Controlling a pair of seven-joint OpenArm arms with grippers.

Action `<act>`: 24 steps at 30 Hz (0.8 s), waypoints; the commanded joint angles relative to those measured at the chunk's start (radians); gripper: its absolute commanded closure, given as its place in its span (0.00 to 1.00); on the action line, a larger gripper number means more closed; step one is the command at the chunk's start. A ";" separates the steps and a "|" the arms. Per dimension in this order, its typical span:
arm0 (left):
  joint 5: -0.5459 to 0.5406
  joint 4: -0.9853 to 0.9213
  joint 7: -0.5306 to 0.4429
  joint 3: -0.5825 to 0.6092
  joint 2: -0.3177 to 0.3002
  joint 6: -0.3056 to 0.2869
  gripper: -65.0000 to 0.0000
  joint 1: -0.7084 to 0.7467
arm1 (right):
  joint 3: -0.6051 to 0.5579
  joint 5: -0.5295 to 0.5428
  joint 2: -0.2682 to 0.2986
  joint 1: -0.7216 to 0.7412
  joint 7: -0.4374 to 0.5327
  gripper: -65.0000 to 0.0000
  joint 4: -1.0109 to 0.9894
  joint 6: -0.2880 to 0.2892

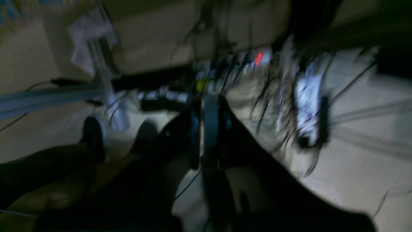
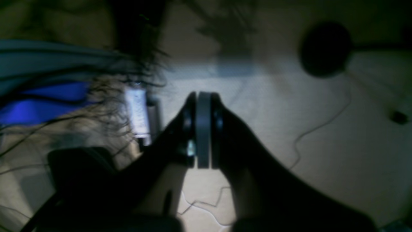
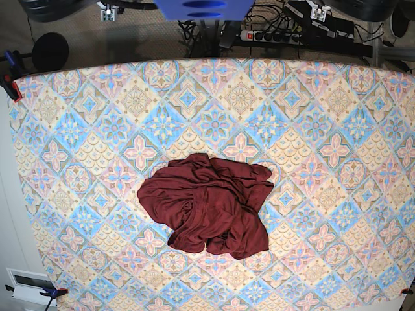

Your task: Layout the t-shirt on the table in an organized manner, then fold the t-shirt properly

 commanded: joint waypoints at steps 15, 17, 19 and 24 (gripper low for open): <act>-0.254 0.547 -0.007 0.016 -0.218 0.006 1.00 0.234 | 0.005 0.002 0.013 -0.172 -0.001 1.00 0.482 -0.005; -0.255 0.587 -0.006 -0.004 -0.226 0.008 1.00 0.234 | 0.002 0.002 0.013 -0.172 -0.001 1.00 0.491 -0.005; -0.255 0.616 0.017 -0.029 -0.225 0.008 1.00 0.226 | 0.000 0.002 0.013 -0.172 -0.001 1.00 0.493 -0.003; -0.258 0.643 0.115 -0.046 -0.223 0.008 1.00 0.105 | -0.038 0.000 0.016 -0.139 -0.001 1.00 0.502 0.000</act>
